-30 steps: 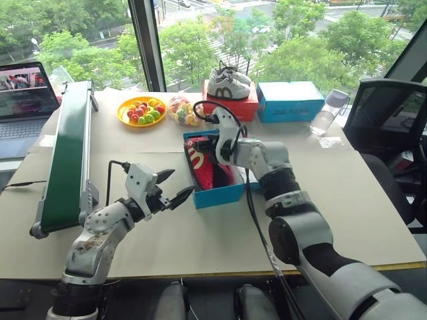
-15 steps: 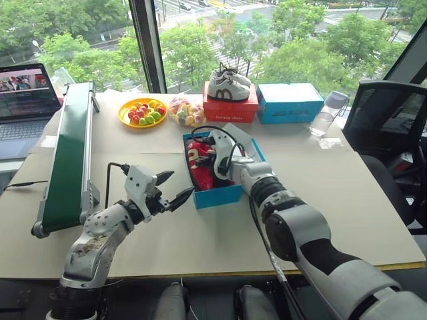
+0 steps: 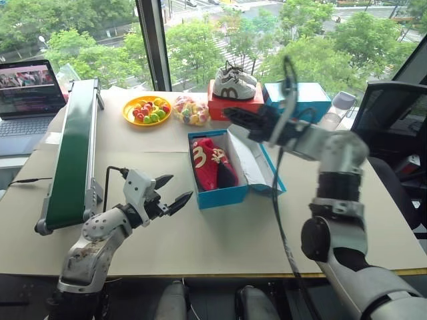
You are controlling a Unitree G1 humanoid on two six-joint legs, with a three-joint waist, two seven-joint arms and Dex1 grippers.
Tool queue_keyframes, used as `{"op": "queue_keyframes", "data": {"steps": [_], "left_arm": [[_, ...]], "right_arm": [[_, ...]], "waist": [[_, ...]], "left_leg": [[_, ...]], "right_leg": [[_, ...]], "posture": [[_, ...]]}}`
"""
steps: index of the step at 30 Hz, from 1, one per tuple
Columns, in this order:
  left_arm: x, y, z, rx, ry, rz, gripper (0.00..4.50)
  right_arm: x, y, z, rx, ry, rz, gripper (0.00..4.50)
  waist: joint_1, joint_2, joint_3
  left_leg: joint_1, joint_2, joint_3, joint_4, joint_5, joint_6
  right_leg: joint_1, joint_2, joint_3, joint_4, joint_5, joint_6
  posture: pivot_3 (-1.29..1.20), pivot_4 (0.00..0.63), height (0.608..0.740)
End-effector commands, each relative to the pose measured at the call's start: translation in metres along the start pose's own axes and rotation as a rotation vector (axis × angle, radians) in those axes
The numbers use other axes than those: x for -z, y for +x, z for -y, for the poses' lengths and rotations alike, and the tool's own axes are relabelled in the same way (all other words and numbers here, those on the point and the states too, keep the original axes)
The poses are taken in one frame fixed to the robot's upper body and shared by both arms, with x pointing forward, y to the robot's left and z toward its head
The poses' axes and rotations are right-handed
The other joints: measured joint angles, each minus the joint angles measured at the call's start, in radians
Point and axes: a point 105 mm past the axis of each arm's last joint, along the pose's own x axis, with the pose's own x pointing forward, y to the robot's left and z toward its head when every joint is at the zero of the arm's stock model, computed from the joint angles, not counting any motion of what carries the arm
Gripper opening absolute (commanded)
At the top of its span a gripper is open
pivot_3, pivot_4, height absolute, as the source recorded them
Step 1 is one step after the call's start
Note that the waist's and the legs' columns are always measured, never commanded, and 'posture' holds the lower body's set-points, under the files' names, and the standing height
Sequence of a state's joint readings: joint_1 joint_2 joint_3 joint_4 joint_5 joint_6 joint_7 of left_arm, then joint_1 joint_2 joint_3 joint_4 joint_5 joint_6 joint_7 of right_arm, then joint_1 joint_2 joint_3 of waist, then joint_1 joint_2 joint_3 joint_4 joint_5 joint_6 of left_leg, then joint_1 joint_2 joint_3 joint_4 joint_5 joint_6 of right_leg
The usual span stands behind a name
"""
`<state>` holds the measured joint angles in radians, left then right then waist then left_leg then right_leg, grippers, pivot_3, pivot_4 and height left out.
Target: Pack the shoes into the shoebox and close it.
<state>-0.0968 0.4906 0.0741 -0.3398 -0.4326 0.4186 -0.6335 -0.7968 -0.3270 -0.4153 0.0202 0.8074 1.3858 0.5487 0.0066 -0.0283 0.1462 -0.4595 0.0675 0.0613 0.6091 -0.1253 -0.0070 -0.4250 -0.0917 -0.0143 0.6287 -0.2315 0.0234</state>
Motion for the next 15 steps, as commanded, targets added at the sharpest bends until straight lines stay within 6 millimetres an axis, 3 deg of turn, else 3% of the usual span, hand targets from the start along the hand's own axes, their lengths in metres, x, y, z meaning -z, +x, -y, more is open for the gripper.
{"op": "queue_keyframes", "data": {"steps": [1, 3, 6, 8, 11, 15], "left_arm": [[-0.011, -0.001, -0.006, -0.001, 0.039, 0.035, 4.11], [-0.011, 0.001, -0.006, 0.007, 0.039, 0.035, 4.11], [-0.011, 0.006, -0.004, 0.026, 0.038, 0.034, 4.11], [-0.012, 0.007, -0.005, 0.03, 0.04, 0.035, 4.11], [-0.017, 0.008, -0.009, 0.034, 0.054, 0.04, 4.11], [-0.02, 0.009, -0.012, 0.039, 0.068, 0.039, 4.11]], "right_arm": [[0.031, -0.042, 0.01, 0.12, -0.044, -0.096, 0.02], [0.058, -0.059, 0.021, 0.189, -0.031, -0.179, 0.02], [0.113, -0.077, 0.055, 0.369, 0.032, -0.302, 0.02], [0.125, -0.078, 0.064, 0.411, 0.039, -0.312, 0.02], [0.145, -0.078, 0.108, 0.598, 0.137, -0.252, 0.02], [0.153, -0.065, 0.137, 0.686, 0.304, -0.114, 0.02]], "waist": [[0.003, 0.0, 0.0], [0.003, 0.001, 0.001], [-0.004, 0.0, 0.0], [-0.01, 0.0, 0.0], [-0.021, 0.0, 0.0], [-0.027, -0.002, -0.001]], "left_leg": [[0.0, 0.0, 0.0, 0.0, 0.0, 0.0], [0.0, 0.0, 0.001, 0.001, 0.0, 0.0], [0.001, 0.0, 0.001, 0.002, 0.0, 0.0], [0.004, 0.001, 0.0, 0.002, 0.0, 0.0], [0.004, 0.0, 0.001, 0.002, 0.0, 0.0], [0.005, 0.0, 0.0, 0.004, -0.004, -0.007]], "right_leg": [[0.0, 0.0, 0.0, 0.0, -0.001, -0.002], [0.0, 0.0, 0.001, 0.0, -0.003, -0.005], [0.0, 0.0, 0.002, 0.0, -0.004, -0.004], [0.002, 0.001, 0.002, 0.0, -0.007, 0.0], [0.002, 0.002, 0.004, 0.0, -0.005, 0.001], [0.003, 0.002, 0.004, 0.0, -0.004, 0.002]], "posture": [[0.0, 0.15, 0.735], [0.0, 0.15, 0.735], [0.0, 0.15, 0.735], [0.0, 0.15, 0.735], [0.0, 0.15, 0.735], [0.0, 0.15, 0.735]]}}
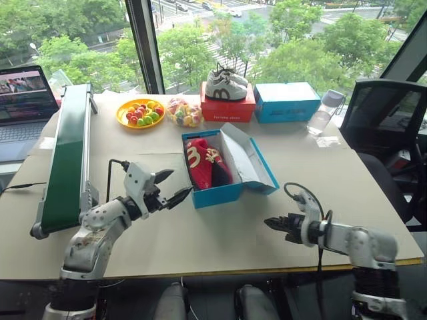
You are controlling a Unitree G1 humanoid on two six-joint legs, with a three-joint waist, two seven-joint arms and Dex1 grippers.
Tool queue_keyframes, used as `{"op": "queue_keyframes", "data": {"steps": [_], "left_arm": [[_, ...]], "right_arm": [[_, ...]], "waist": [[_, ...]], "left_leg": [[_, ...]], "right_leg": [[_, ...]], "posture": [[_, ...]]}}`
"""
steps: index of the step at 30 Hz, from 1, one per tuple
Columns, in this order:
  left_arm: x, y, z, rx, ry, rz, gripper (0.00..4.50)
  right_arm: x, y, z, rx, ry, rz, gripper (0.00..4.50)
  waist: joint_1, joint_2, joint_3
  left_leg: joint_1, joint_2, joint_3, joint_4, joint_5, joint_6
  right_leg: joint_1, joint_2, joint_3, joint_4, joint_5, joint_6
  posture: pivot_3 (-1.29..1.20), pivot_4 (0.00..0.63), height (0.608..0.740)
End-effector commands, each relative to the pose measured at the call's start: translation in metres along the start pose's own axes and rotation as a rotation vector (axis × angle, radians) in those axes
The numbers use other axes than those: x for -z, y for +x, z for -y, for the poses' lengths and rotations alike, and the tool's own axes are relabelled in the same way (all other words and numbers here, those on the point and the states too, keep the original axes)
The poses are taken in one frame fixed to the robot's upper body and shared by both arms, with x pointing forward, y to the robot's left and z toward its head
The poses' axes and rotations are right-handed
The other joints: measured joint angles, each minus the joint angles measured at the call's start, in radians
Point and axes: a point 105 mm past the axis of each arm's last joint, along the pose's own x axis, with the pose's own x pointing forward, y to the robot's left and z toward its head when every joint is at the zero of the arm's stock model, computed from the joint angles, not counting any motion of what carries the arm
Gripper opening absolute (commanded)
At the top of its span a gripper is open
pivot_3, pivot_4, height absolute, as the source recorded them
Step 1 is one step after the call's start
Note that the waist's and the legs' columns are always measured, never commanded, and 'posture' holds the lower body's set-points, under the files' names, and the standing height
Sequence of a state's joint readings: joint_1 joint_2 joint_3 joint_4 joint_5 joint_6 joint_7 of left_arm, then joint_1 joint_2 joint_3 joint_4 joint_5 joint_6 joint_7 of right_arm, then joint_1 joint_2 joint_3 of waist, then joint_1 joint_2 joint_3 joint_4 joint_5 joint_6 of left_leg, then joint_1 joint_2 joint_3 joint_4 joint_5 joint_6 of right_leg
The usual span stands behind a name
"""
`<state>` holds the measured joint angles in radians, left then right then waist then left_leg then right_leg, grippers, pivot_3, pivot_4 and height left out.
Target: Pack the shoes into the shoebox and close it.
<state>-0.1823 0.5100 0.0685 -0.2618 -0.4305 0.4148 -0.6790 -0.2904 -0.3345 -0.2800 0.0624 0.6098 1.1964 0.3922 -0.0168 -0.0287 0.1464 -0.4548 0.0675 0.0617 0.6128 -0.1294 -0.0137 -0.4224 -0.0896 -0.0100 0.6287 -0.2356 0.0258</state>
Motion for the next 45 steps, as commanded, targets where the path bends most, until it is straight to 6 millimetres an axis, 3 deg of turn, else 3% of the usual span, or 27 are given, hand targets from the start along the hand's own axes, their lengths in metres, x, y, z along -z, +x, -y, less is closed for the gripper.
{"op": "queue_keyframes", "data": {"steps": [1, 10, 14, 20, 23, 28, 32, 37, 41, 45], "left_arm": [[-0.014, 0.0, -0.003, 0.008, 0.051, 0.038, 4.11], [-0.017, 0.002, -0.001, 0.016, 0.057, 0.044, 4.11], [-0.018, 0.003, 0.0, 0.019, 0.057, 0.047, 4.11], [-0.018, 0.002, -0.001, 0.01, 0.057, 0.049, 4.11], [-0.018, 0.002, -0.002, 0.004, 0.055, 0.051, 4.11], [-0.02, 0.001, -0.004, -0.003, 0.062, 0.055, 4.11], [-0.021, 0.0, -0.004, -0.01, 0.062, 0.059, 4.11], [-0.021, 0.0, -0.001, -0.013, 0.058, 0.063, 4.11], [-0.022, -0.002, -0.003, -0.023, 0.059, 0.061, 4.11], [-0.022, -0.002, -0.003, -0.027, 0.059, 0.06, 4.11]], "right_arm": [[-0.012, 0.022, 0.027, 0.126, 0.15, 0.114, 0.02], [-0.027, 0.055, 0.044, 0.181, 0.502, 0.275, 0.02], [-0.038, 0.063, 0.035, 0.079, 0.635, 0.319, 0.02], [-0.062, 0.061, 0.01, -0.104, 0.612, 0.392, 0.02], [-0.064, 0.06, 0.004, -0.136, 0.595, 0.378, 0.02], [-0.042, 0.053, 0.019, -0.004, 0.465, 0.232, 0.02], [-0.01, 0.035, 0.053, 0.2, 0.381, 0.103, 0.02], [0.01, 0.029, 0.061, 0.242, 0.359, 0.038, 0.02], [0.015, 0.034, 0.049, 0.204, 0.348, 0.013, 0.02], [0.016, 0.057, 0.02, 0.099, 0.416, 0.007, 0.02]], "waist": [[-0.004, -0.003, -0.001], [-0.012, -0.024, -0.013], [-0.029, -0.026, -0.015], [-0.045, -0.026, -0.014], [-0.056, -0.026, -0.014], [-0.053, -0.024, -0.013], [-0.028, -0.018, -0.014], [0.014, -0.021, -0.016], [0.026, -0.021, -0.016], [0.022, -0.021, -0.016]], "left_leg": [[0.001, 0.001, 0.0, 0.001, 0.0, 0.0], [0.009, 0.003, 0.001, -0.001, -0.002, -0.003], [0.01, 0.006, 0.002, -0.004, -0.002, -0.003], [0.011, 0.015, 0.008, -0.005, -0.002, -0.003], [0.01, 0.015, 0.01, -0.006, -0.002, -0.003], [0.012, 0.016, 0.01, -0.007, -0.002, -0.003], [0.011, 0.015, 0.013, -0.008, -0.002, -0.003], [0.011, 0.014, 0.013, -0.007, -0.006, -0.007], [0.01, 0.013, 0.015, -0.007, -0.006, -0.007], [0.01, 0.015, 0.015, -0.007, -0.006, -0.007]], "right_leg": [[0.001, 0.001, 0.0, 0.0, 0.0, 0.0], [0.005, -0.001, -0.001, -0.005, 0.002, -0.001], [0.006, -0.001, -0.003, -0.012, 0.005, -0.002], [0.004, 0.0, -0.006, -0.018, 0.013, -0.006], [0.002, -0.001, -0.005, -0.018, 0.017, -0.007], [0.0, 0.0, -0.006, -0.017, 0.02, -0.007], [-0.001, -0.002, -0.006, -0.018, 0.019, -0.008], [-0.001, -0.005, -0.009, -0.02, 0.014, -0.008], [-0.001, -0.007, -0.009, -0.02, 0.012, -0.004], [-0.001, -0.004, -0.01, -0.02, 0.012, -0.004]], "posture": [[0.0, 0.15, 0.735], [0.0, 0.15, 0.735], [0.0, 0.15, 0.735], [0.0, 0.15, 0.735], [0.0, 0.15, 0.735], [0.0, 0.15, 0.735], [0.0, 0.15, 0.735], [0.0, 0.15, 0.735], [0.0, 0.15, 0.735], [0.0, 0.15, 0.735]]}}
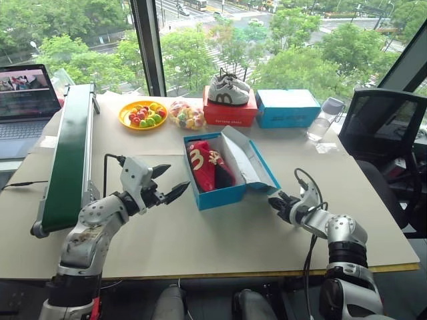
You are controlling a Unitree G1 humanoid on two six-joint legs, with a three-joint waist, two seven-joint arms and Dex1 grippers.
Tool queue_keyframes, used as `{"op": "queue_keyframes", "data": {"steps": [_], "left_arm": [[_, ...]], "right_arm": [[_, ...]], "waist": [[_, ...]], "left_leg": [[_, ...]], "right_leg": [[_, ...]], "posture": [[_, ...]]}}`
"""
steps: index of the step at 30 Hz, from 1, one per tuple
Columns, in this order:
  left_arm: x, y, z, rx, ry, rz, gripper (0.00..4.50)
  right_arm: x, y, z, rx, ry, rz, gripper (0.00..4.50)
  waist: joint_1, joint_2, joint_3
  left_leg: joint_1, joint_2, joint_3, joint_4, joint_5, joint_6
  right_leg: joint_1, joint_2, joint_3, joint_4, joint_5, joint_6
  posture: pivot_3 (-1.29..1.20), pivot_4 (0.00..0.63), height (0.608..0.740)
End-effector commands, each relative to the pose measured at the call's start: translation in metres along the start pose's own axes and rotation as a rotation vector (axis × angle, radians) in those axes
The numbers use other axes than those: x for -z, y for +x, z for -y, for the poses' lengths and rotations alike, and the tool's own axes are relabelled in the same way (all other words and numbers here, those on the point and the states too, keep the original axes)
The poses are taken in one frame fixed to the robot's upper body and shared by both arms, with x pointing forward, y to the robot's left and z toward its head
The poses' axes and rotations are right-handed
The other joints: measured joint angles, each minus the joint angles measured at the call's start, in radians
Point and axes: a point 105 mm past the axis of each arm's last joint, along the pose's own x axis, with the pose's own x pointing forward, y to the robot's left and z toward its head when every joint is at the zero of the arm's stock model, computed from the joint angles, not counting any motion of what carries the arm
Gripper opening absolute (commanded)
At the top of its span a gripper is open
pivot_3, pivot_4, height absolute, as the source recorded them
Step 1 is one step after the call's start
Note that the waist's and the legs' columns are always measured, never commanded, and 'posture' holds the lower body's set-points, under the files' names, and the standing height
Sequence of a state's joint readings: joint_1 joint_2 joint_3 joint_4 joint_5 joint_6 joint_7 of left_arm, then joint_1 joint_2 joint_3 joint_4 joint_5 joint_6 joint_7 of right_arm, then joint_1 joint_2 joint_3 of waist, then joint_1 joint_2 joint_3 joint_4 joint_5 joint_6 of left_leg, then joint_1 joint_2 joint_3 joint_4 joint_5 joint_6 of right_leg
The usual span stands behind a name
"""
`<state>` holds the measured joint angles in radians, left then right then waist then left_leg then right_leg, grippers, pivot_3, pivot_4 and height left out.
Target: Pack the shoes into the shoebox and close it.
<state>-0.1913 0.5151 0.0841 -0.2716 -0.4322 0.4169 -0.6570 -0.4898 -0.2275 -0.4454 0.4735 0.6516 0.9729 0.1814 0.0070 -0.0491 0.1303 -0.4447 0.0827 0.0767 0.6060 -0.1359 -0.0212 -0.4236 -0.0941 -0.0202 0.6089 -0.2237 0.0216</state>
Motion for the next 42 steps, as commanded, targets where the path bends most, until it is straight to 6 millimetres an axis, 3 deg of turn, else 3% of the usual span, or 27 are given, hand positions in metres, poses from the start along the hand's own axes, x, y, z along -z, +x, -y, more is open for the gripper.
{"op": "queue_keyframes", "data": {"steps": [1, 5, 8, 15, 20, 30, 38, 42], "left_arm": [[-0.016, -0.001, 0.001, 0.004, 0.041, 0.047, 4.11], [-0.016, -0.001, 0.0, 0.0, 0.043, 0.047, 4.11], [-0.016, -0.001, 0.0, -0.005, 0.045, 0.047, 4.11], [-0.016, -0.004, -0.002, -0.019, 0.045, 0.047, 4.11], [-0.015, -0.005, -0.002, -0.02, 0.045, 0.045, 4.11], [-0.016, -0.006, -0.002, -0.021, 0.046, 0.043, 4.11], [-0.016, -0.005, -0.004, -0.025, 0.05, 0.042, 4.11], [-0.015, -0.004, -0.001, -0.022, 0.048, 0.043, 4.11]], "right_arm": [[0.05, 0.018, 0.0, 0.013, 0.131, -0.163, 0.02], [0.049, 0.033, -0.018, -0.038, 0.275, -0.139, 0.02], [0.05, 0.036, -0.019, -0.039, 0.319, -0.15, 0.02], [0.073, 0.024, -0.021, -0.043, 0.192, -0.274, 0.02], [0.081, 0.016, -0.04, -0.104, 0.137, -0.319, 0.02], [0.047, 0.044, -0.044, -0.099, 0.267, -0.174, 0.02], [0.051, 0.07, -0.069, -0.111, 0.263, -0.174, 0.02], [0.032, 0.075, -0.086, -0.142, 0.27, -0.105, 0.02]], "waist": [[-0.008, 0.0, 0.0], [-0.039, -0.002, -0.001], [-0.054, -0.002, -0.001], [-0.059, -0.002, -0.001], [-0.055, -0.002, -0.001], [-0.083, -0.004, -0.001], [-0.11, -0.004, -0.001], [-0.116, -0.004, 0.0]], "left_leg": [[0.0, 0.001, 0.0, 0.0, 0.0, 0.0], [0.001, 0.003, 0.0, 0.0, 0.0, 0.0], [0.002, 0.004, -0.001, -0.001, 0.0, 0.0], [0.003, 0.003, -0.002, -0.002, 0.0, 0.0], [0.003, 0.004, -0.001, -0.005, 0.0, 0.0], [0.006, 0.004, -0.002, -0.007, 0.0, 0.0], [0.009, 0.006, -0.016, -0.012, -0.001, -0.001], [0.015, 0.007, -0.019, -0.012, -0.001, -0.001]], "right_leg": [[0.0, 0.001, 0.0, 0.0, 0.0, 0.0], [0.001, 0.004, 0.001, 0.002, 0.001, -0.003], [0.002, 0.006, 0.0, 0.002, 0.002, -0.004], [0.002, 0.005, 0.001, 0.002, 0.002, -0.004], [0.0, 0.005, 0.001, 0.002, 0.001, -0.006], [0.0, 0.006, 0.001, 0.001, 0.002, -0.007], [0.0, 0.002, -0.02, -0.019, 0.004, -0.008], [0.0, 0.001, -0.026, -0.022, 0.004, -0.008]], "posture": [[0.0, 0.15, 0.735], [0.0, 0.15, 0.735], [0.0, 0.15, 0.735], [0.0, 0.15, 0.735], [0.0, 0.15, 0.735], [0.0, 0.15, 0.735], [0.0, 0.15, 0.735], [0.0, 0.15, 0.735]]}}
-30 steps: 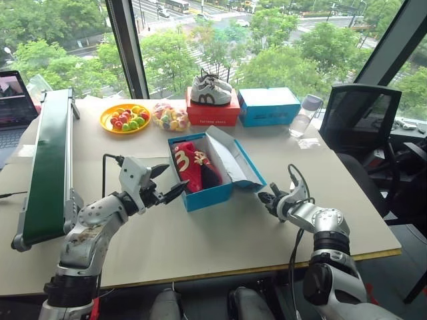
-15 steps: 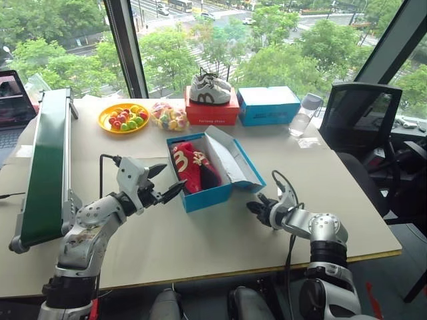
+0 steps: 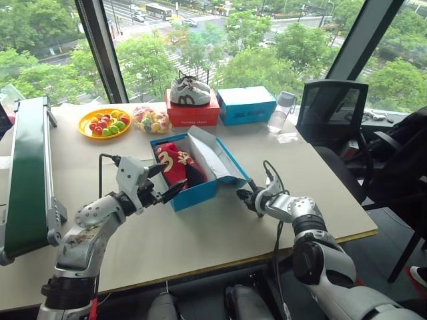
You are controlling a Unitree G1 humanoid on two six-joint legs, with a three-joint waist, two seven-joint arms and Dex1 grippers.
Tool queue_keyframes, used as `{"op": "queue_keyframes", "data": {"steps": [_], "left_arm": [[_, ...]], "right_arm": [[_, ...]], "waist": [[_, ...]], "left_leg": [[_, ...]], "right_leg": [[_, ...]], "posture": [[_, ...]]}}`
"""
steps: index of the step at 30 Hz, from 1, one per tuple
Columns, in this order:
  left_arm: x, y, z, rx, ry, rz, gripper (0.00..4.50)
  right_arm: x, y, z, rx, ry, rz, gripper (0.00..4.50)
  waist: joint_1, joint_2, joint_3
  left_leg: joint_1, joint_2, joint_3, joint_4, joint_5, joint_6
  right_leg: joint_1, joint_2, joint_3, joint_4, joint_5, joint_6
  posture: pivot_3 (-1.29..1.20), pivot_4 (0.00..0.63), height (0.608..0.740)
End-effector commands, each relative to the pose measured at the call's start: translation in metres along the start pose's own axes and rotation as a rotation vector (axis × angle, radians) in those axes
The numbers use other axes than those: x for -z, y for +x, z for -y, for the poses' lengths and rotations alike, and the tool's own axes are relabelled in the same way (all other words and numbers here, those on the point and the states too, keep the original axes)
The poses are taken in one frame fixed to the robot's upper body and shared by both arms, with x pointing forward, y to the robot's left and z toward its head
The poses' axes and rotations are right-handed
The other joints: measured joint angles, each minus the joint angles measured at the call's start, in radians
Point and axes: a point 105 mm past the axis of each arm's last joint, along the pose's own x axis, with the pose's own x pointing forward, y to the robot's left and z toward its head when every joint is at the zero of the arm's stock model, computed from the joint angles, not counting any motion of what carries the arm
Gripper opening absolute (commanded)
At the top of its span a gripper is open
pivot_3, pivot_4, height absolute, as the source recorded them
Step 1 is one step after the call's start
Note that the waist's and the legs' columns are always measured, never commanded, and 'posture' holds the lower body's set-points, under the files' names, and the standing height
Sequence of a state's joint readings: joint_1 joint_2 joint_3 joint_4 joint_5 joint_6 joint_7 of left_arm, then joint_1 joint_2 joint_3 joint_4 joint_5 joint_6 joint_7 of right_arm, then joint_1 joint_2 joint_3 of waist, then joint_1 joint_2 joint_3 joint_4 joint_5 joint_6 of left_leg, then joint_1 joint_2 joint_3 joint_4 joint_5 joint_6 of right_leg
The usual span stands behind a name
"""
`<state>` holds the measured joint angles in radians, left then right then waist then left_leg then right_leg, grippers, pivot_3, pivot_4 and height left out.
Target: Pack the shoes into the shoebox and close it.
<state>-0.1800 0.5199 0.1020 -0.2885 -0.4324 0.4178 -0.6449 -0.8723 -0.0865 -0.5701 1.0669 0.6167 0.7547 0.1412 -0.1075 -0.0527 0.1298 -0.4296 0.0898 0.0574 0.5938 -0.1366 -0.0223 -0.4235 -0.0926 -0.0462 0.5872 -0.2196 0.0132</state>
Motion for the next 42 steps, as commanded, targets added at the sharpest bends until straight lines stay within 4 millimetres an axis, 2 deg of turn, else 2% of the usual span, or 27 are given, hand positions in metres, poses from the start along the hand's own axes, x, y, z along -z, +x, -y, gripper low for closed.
{"op": "queue_keyframes", "data": {"steps": [1, 4, 7, 9, 10, 11, 16, 24, 27, 34, 40, 42], "left_arm": [[-0.013, -0.001, 0.002, 0.002, 0.036, 0.038, 4.11], [-0.012, -0.001, 0.001, -0.003, 0.035, 0.037, 4.11], [-0.012, -0.001, 0.0, -0.005, 0.035, 0.037, 4.11], [-0.012, -0.001, 0.001, -0.006, 0.035, 0.036, 4.11], [-0.012, -0.001, 0.001, -0.006, 0.035, 0.036, 4.11], [-0.012, -0.001, 0.001, -0.006, 0.035, 0.036, 4.11], [-0.012, -0.001, 0.002, -0.003, 0.035, 0.037, 4.11], [-0.011, 0.0, 0.004, 0.01, 0.033, 0.033, 4.11], [-0.012, 0.0, 0.005, 0.012, 0.03, 0.034, 4.11], [-0.013, -0.001, 0.002, 0.009, 0.03, 0.034, 4.11], [-0.015, -0.006, 0.0, -0.031, 0.012, 0.038, 4.11], [-0.014, -0.014, -0.004, -0.07, -0.007, 0.033, 4.11]], "right_arm": [[0.009, 0.011, -0.012, -0.054, 0.05, 0.008, 0.02], [0.003, 0.013, -0.032, -0.094, 0.03, 0.017, 0.02], [0.005, 0.016, -0.057, -0.146, -0.009, -0.006, 0.02], [0.005, 0.017, -0.065, -0.165, -0.009, -0.009, 0.02], [0.004, 0.017, -0.068, -0.175, -0.004, -0.001, 0.02], [0.003, 0.017, -0.07, -0.182, 0.0, 0.005, 0.02], [-0.016, 0.013, -0.073, -0.246, 0.085, 0.107, 0.02], [-0.034, 0.003, -0.078, -0.331, 0.043, 0.181, 0.02], [-0.044, -0.006, -0.092, -0.433, 0.034, 0.221, 0.02], [-0.07, -0.038, -0.118, -0.64, -0.124, 0.346, 0.02], [-0.056, -0.05, -0.137, -0.694, -0.333, 0.284, 0.02], [-0.047, -0.05, -0.145, -0.69, -0.393, 0.259, 0.02]], "waist": [[-0.002, 0.001, 0.0], [-0.003, 0.003, 0.003], [-0.002, 0.006, 0.01], [0.002, 0.01, 0.014], [0.005, 0.011, 0.015], [0.012, 0.011, 0.016], [0.017, 0.015, 0.018], [0.05, 0.015, 0.02], [0.059, 0.016, 0.02], [0.07, 0.017, 0.021], [0.073, 0.018, 0.021], [0.067, 0.018, 0.021]], "left_leg": [[0.001, 0.0, 0.0, 0.0, 0.0, 0.0], [0.003, 0.0, 0.001, 0.0, 0.0, 0.0], [0.003, -0.001, 0.002, 0.0, 0.0, 0.0], [-0.002, -0.005, 0.004, 0.0, 0.0, 0.0], [-0.004, -0.007, 0.006, 0.0, 0.0, 0.0], [-0.004, -0.007, 0.006, 0.0, 0.0, 0.0], [-0.01, -0.005, 0.0, -0.002, 0.002, 0.005], [-0.013, -0.007, 0.001, -0.001, -0.001, 0.003], [-0.013, -0.007, 0.001, -0.001, -0.001, 0.003], [-0.013, -0.007, 0.001, -0.001, -0.001, 0.003], [-0.012, -0.006, 0.001, 0.001, -0.001, 0.002], [-0.012, -0.006, 0.001, 0.001, -0.001, 0.002]], "right_leg": [[0.0, 0.0, 0.0, 0.0, 0.0, 0.0], [-0.002, 0.0, 0.0, 0.0, 0.003, -0.002], [-0.005, 0.0, 0.003, 0.002, 0.008, -0.004], [-0.014, -0.002, 0.008, 0.007, 0.016, -0.003], [-0.016, -0.003, 0.011, 0.008, 0.031, -0.004], [-0.016, -0.003, 0.011, 0.009, 0.032, -0.005], [-0.021, 0.004, 0.01, 0.011, 0.028, -0.001], [-0.021, 0.002, 0.009, 0.008, 0.026, 0.002], [-0.021, 0.003, 0.009, 0.008, 0.026, 0.002], [-0.021, 0.003, 0.009, 0.008, 0.026, 0.002], [-0.02, 0.003, 0.009, 0.01, 0.026, 0.002], [-0.02, 0.003, 0.009, 0.01, 0.026, 0.001]], "posture": [[0.0, 0.15, 0.735], [0.0, 0.15, 0.735], [0.0, 0.15, 0.735], [0.0, 0.15, 0.735], [0.0, 0.15, 0.735], [0.0, 0.15, 0.735], [0.0, 0.15, 0.735], [0.0, 0.15, 0.735], [0.0, 0.15, 0.735], [0.0, 0.15, 0.735], [0.0, 0.15, 0.735], [0.0, 0.15, 0.735]]}}
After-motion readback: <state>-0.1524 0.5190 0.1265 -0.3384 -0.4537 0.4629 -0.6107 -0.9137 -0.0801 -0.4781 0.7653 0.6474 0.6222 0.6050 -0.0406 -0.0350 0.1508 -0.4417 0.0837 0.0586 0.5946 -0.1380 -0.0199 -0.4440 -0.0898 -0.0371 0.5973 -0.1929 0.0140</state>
